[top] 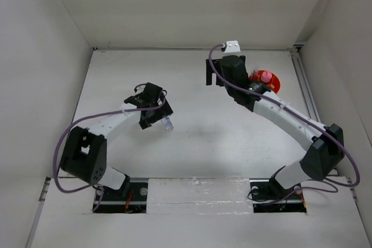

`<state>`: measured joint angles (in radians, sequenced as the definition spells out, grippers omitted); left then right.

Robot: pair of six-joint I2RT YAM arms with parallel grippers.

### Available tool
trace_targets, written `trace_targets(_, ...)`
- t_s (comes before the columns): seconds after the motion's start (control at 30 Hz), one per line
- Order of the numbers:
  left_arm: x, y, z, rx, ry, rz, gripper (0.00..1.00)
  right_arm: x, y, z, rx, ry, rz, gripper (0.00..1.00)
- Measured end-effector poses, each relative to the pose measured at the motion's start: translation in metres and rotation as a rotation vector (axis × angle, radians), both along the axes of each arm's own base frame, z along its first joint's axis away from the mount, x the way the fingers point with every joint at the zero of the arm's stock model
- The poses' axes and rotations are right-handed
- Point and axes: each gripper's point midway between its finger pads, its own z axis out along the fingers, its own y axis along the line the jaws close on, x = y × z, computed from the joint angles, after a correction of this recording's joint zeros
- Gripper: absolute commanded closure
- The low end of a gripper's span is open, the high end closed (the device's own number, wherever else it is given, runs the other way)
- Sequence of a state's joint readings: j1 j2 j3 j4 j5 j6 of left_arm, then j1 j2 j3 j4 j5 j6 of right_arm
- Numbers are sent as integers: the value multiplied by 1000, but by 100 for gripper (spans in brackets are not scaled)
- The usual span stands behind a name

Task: Sort the stationery into containers
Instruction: Pick up the stationery from the center of the board.

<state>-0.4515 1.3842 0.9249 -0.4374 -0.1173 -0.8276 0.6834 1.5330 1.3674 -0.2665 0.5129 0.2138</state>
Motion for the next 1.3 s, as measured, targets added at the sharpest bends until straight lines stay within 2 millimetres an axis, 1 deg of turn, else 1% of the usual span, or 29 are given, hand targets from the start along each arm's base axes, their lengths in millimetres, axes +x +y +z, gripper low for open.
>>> trace_targets(0.07, 0, -1, -23, 25, 56, -1, 1, -3, -13, 5, 13, -7, -4, 0)
trace_targets(0.1, -1, -2, -34, 38, 80, -6, 1, -5, -17, 8, 18, -13, -1, 0)
trace_targets(0.17, -6, -7, -50, 59, 122, -19, 1, -8, -18, 12, 22, -21, 17, 1)
trace_targets(0.23, -10, -12, -61, 78, 143, -34, 2, -9, -16, 12, 20, -22, 35, 1)
trace_targets(0.3, -10, -17, -62, 87, 135, -44, 7, -10, -14, 9, 12, -15, 55, 1)
trace_targets(0.33, -10, -19, -62, 89, 129, -46, 7, -11, -14, 7, 9, -11, 57, 2)
trace_targets(0.37, -9, -20, -62, 91, 128, -45, 14, -11, -13, 5, 5, -7, 64, 2)
trace_targets(0.47, -6, -18, -63, 104, 125, -25, 23, -12, -11, 3, 2, -2, 80, 2)
trace_targets(0.5, -4, -18, -64, 111, 125, -19, 30, -12, -11, 3, 2, -1, 83, 2)
trace_targets(0.57, -1, -16, -66, 124, 123, -8, 39, -12, -10, 3, 4, -1, 89, 2)
trace_targets(0.63, 2, -15, -67, 141, 123, -2, 56, -12, -10, 3, 3, 0, 92, 4)
trace_targets(0.67, 4, -14, -68, 147, 122, 1, 72, -12, -10, 3, 4, 0, 93, 4)
trace_targets(0.7, 6, -15, -70, 154, 123, 3, 82, -12, -10, 3, 5, -1, 95, 4)
trace_targets(0.73, 10, -17, -69, 156, 122, 0, 95, -13, -10, 1, 5, 1, 97, 4)
trace_targets(0.77, 13, -19, -69, 154, 115, 2, 100, -13, -11, -1, 4, 5, 100, 4)
trace_targets(0.87, 21, -24, -68, 153, 95, -2, 100, -15, -12, -6, 16, 14, 122, 4)
trace_targets(1.0, 18, -23, -65, 132, 58, -15, 100, -18, -16, -5, 90, 15, 199, 6)
trace_targets(1.07, 7, -17, -61, 121, 33, -35, 100, -21, -17, -2, 155, 5, 245, 9)
trace_targets(1.1, 0, -13, -55, 113, 14, -47, 100, -25, -16, -1, 199, 0, 278, 9)
trace_targets(1.13, -5, -11, -48, 97, -18, -61, 100, -28, -14, 1, 246, -12, 305, 12)
trace_targets(1.17, -10, -8, -35, 74, -69, -73, 100, -31, -10, 3, 282, -19, 333, 12)
trace_targets(1.2, -12, -10, -21, 32, -132, -92, 100, -35, -4, 6, 328, -27, 366, 13)
trace_targets(1.3, -8, -22, 40, -101, -369, -148, 100, -53, 28, 16, 432, -33, 476, 13)
